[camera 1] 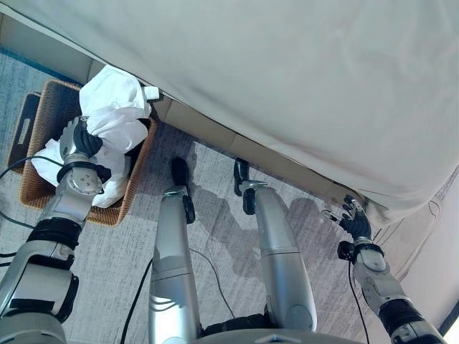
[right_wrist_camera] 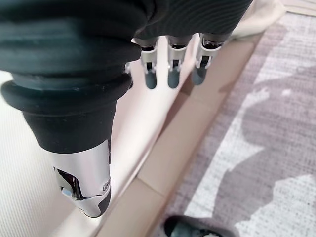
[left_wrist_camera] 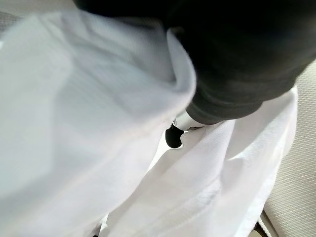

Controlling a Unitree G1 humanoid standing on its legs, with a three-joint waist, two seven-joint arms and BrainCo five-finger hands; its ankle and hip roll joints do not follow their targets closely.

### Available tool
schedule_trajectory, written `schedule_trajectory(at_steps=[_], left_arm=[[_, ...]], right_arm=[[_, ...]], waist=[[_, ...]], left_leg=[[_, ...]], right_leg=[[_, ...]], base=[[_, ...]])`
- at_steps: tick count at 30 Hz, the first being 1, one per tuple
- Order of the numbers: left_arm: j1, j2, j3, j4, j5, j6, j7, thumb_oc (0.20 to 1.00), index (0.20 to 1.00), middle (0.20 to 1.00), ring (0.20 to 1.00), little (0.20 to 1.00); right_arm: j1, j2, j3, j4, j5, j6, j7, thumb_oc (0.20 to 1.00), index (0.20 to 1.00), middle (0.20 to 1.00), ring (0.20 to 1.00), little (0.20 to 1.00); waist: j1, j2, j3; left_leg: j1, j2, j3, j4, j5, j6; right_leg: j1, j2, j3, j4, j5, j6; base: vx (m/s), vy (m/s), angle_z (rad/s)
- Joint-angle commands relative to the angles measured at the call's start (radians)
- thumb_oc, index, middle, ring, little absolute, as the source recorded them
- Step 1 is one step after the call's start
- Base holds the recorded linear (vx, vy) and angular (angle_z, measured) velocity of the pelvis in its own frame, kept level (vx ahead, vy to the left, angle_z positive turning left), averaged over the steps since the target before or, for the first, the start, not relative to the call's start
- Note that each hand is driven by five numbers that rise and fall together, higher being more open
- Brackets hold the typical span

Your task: Pick up clothes into the bucket

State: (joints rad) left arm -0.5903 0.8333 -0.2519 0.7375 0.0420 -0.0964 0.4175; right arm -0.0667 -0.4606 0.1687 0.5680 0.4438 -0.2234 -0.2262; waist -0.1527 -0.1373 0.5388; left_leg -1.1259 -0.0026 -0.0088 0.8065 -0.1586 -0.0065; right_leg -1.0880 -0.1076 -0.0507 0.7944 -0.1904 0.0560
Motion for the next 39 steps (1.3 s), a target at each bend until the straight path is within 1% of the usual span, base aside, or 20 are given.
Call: schedule_trajectory(at_steps=[1,3,6,10,11,13,14,16,19,21,22,23,24,34,39], left_arm=[[0.009,0.034,0.045,0.019,-0.042,-0.003,0.040,0.200,0.200,0.200,0.200,0.200],[0.019,0.020,0.059,0.064,-0.059,0.005,0.039,0.200,0.200,0.200,0.200,0.200],[0.030,0.011,0.069,0.073,-0.066,0.011,0.037,0.200,0.200,0.200,0.200,0.200],[0.073,-0.005,0.108,0.085,-0.081,0.013,0.042,0.200,0.200,0.200,0.200,0.200],[0.079,-0.010,0.120,0.136,-0.095,0.013,0.040,0.200,0.200,0.200,0.200,0.200],[0.132,-0.024,0.154,0.086,-0.114,0.016,0.048,0.200,0.200,0.200,0.200,0.200],[0.134,-0.024,0.156,0.085,-0.113,0.017,0.048,0.200,0.200,0.200,0.200,0.200],[0.171,-0.035,0.192,0.070,-0.142,0.011,0.050,0.200,0.200,0.200,0.200,0.200],[0.184,-0.043,0.208,0.068,-0.157,0.010,0.052,0.200,0.200,0.200,0.200,0.200],[0.191,-0.071,0.226,0.064,-0.210,-0.003,0.055,0.203,0.203,0.203,0.203,0.203],[0.191,-0.073,0.227,0.062,-0.222,-0.006,0.051,0.329,0.329,0.329,0.329,0.329],[0.190,-0.075,0.228,0.059,-0.231,-0.008,0.051,0.501,0.501,0.501,0.501,0.501],[0.188,-0.077,0.229,0.058,-0.235,-0.010,0.052,1.000,1.000,1.000,1.000,1.000],[0.164,-0.081,0.211,0.082,-0.227,-0.001,0.057,1.000,1.000,1.000,1.000,1.000],[0.176,-0.076,0.206,0.095,-0.179,0.017,0.052,1.000,1.000,1.000,1.000,1.000]], right_arm=[[0.037,-0.029,0.013,-0.027,0.015,-0.039,-0.021,1.000,1.000,1.000,1.000,1.000],[0.034,-0.027,0.018,-0.028,0.018,-0.037,-0.018,1.000,1.000,1.000,1.000,1.000],[0.037,-0.026,0.017,-0.025,0.019,-0.034,-0.017,1.000,1.000,1.000,1.000,1.000],[0.040,-0.024,0.015,-0.031,0.022,-0.035,-0.013,1.000,1.000,1.000,1.000,1.000],[0.035,-0.023,0.016,-0.026,0.027,-0.035,-0.012,1.000,1.000,1.000,1.000,1.000],[0.045,-0.021,0.010,-0.030,0.031,-0.034,-0.006,1.000,1.000,1.000,1.000,1.000],[0.045,-0.021,0.011,-0.030,0.031,-0.034,-0.006,1.000,1.000,1.000,1.000,1.000],[0.046,-0.018,0.002,-0.029,0.036,-0.032,-0.006,1.000,1.000,1.000,1.000,1.000],[0.045,-0.018,-0.003,-0.030,0.035,-0.030,-0.005,1.000,1.000,1.000,1.000,1.000],[0.041,-0.019,-0.008,-0.031,0.035,-0.028,-0.006,1.000,1.000,1.000,1.000,1.000],[0.039,-0.018,-0.010,-0.029,0.037,-0.027,-0.008,1.000,1.000,1.000,1.000,1.000],[0.037,-0.018,-0.011,-0.029,0.036,-0.028,-0.008,1.000,1.000,1.000,1.000,1.000],[0.036,-0.018,-0.011,-0.030,0.036,-0.027,-0.009,1.000,1.000,1.000,1.000,1.000],[0.019,-0.018,-0.013,-0.010,0.030,-0.020,-0.018,1.000,1.000,1.000,1.000,1.000],[0.019,-0.022,-0.016,-0.012,0.023,-0.013,-0.016,1.000,1.000,1.000,1.000,1.000]], waist=[[0.018,-0.027,-0.019],[0.019,-0.030,-0.019],[0.020,-0.029,-0.019],[0.024,-0.027,-0.019],[0.025,-0.030,-0.019],[0.033,-0.026,-0.019],[0.032,-0.026,-0.019],[0.040,-0.020,-0.019],[0.044,-0.019,-0.019],[0.047,-0.017,-0.019],[0.047,-0.016,-0.019],[0.048,-0.017,-0.019],[0.048,-0.016,-0.019],[0.046,-0.016,-0.019],[0.047,-0.006,-0.019]], left_leg=[[0.028,-0.014,-0.031,0.036,-0.085,0.023],[0.023,-0.014,-0.031,0.041,-0.083,0.022],[0.024,-0.016,-0.033,0.044,-0.084,0.023],[0.031,-0.019,-0.033,0.046,-0.083,0.022],[0.035,-0.019,-0.034,0.046,-0.083,0.022],[0.038,-0.020,-0.036,0.043,-0.081,0.022],[0.038,-0.020,-0.037,0.043,-0.080,0.021],[0.042,-0.021,-0.037,0.038,-0.077,0.020],[0.044,-0.023,-0.040,0.034,-0.074,0.019],[0.043,-0.025,-0.042,0.030,-0.070,0.018],[0.043,-0.025,-0.040,0.028,-0.070,0.017],[0.043,-0.026,-0.040,0.027,-0.069,0.017],[0.043,-0.026,-0.040,0.027,-0.069,0.017],[0.052,-0.026,-0.037,0.008,-0.058,0.012],[0.074,-0.024,-0.027,0.007,-0.060,0.015]], right_leg=[[0.033,-0.045,0.026,-0.136,0.099,0.078],[0.035,-0.049,0.023,-0.136,0.101,0.079],[0.034,-0.050,0.024,-0.130,0.098,0.076],[0.039,-0.051,0.025,-0.129,0.098,0.072],[0.042,-0.050,0.024,-0.129,0.099,0.071],[0.050,-0.049,0.023,-0.135,0.101,0.068],[0.050,-0.049,0.022,-0.135,0.101,0.068],[0.055,-0.051,0.021,-0.136,0.099,0.065],[0.059,-0.051,0.017,-0.140,0.101,0.065],[0.060,-0.054,0.015,-0.144,0.103,0.063],[0.061,-0.055,0.014,-0.145,0.103,0.064],[0.062,-0.056,0.014,-0.146,0.103,0.064],[0.062,-0.055,0.014,-0.147,0.103,0.064],[0.071,-0.058,0.012,-0.162,0.111,0.065],[0.085,-0.056,0.020,-0.159,0.107,0.063]], base=[[-0.04,0.016,-0.01],[-0.04,0.008,-0.01],[0.00,0.000,0.00],[-0.01,0.003,0.00],[0.00,0.000,0.00],[-0.02,-0.004,0.00],[0.00,0.000,0.00],[0.00,0.000,0.00],[0.00,0.000,0.00],[0.00,0.000,0.00],[0.00,0.000,0.00],[0.00,0.000,0.00],[0.00,0.000,0.00],[0.00,0.000,0.00],[0.00,0.000,0.00]])
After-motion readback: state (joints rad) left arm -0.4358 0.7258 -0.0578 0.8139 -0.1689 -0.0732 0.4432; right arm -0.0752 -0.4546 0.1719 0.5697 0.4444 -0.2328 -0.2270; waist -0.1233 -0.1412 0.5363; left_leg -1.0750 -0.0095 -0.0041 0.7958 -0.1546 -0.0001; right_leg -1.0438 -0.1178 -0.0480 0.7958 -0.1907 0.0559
